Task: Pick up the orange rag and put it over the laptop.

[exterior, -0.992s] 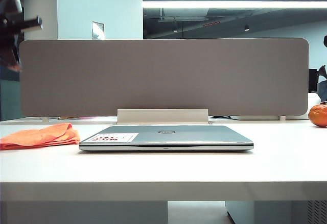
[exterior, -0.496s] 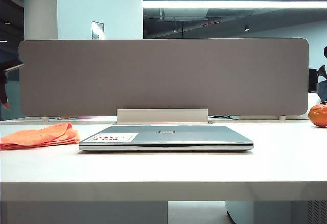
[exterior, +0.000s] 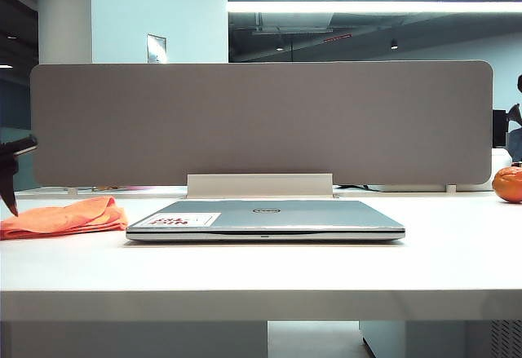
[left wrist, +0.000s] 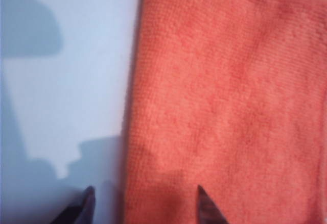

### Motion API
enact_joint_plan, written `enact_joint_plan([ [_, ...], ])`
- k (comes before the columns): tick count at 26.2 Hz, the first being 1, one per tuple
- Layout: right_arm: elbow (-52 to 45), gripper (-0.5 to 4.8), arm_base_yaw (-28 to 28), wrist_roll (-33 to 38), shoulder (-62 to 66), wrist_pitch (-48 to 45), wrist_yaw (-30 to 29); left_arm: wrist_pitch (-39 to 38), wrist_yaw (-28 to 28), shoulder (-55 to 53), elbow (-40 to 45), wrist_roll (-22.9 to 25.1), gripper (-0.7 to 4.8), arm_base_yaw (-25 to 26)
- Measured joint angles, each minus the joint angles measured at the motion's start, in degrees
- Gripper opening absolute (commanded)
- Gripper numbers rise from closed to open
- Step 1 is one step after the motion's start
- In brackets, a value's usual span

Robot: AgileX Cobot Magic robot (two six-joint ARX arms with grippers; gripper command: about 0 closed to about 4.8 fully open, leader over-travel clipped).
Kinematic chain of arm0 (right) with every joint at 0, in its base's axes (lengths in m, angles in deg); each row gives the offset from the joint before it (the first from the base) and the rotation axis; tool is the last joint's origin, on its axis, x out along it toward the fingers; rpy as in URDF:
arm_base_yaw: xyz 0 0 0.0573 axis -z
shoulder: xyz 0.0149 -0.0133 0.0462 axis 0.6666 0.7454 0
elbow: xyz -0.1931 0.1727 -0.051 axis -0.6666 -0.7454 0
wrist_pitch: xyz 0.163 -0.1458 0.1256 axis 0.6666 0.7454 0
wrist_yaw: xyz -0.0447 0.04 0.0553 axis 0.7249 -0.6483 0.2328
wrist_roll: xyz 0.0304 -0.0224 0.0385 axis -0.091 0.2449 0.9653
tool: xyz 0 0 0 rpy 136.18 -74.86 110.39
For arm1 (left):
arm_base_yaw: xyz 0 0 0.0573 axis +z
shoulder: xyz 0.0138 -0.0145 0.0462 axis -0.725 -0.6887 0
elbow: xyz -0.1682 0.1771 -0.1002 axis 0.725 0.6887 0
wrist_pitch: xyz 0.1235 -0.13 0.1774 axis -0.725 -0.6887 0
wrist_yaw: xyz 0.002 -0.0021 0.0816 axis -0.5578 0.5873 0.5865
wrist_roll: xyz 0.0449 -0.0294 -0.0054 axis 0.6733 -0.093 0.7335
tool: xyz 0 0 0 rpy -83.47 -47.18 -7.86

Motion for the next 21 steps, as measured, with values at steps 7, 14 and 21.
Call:
enact_joint_plan([
  [7,0.00,-0.05,0.02,-0.15,0.00,0.02,0.00,1.31,-0.02,-1.27,-0.02,0.00,2.41,-0.79],
  [14,0.00,-0.05,0.02,-0.17,0.00,0.02,0.00,2.01,0.00,-1.40,-0.02,-0.02,2.36,-1.95],
  [21,0.00,-0.05,0.02,-0.17,0.00,0.02,0.00,2.08,0.15,-1.49,-0.02,-0.04,1.19,-2.21],
])
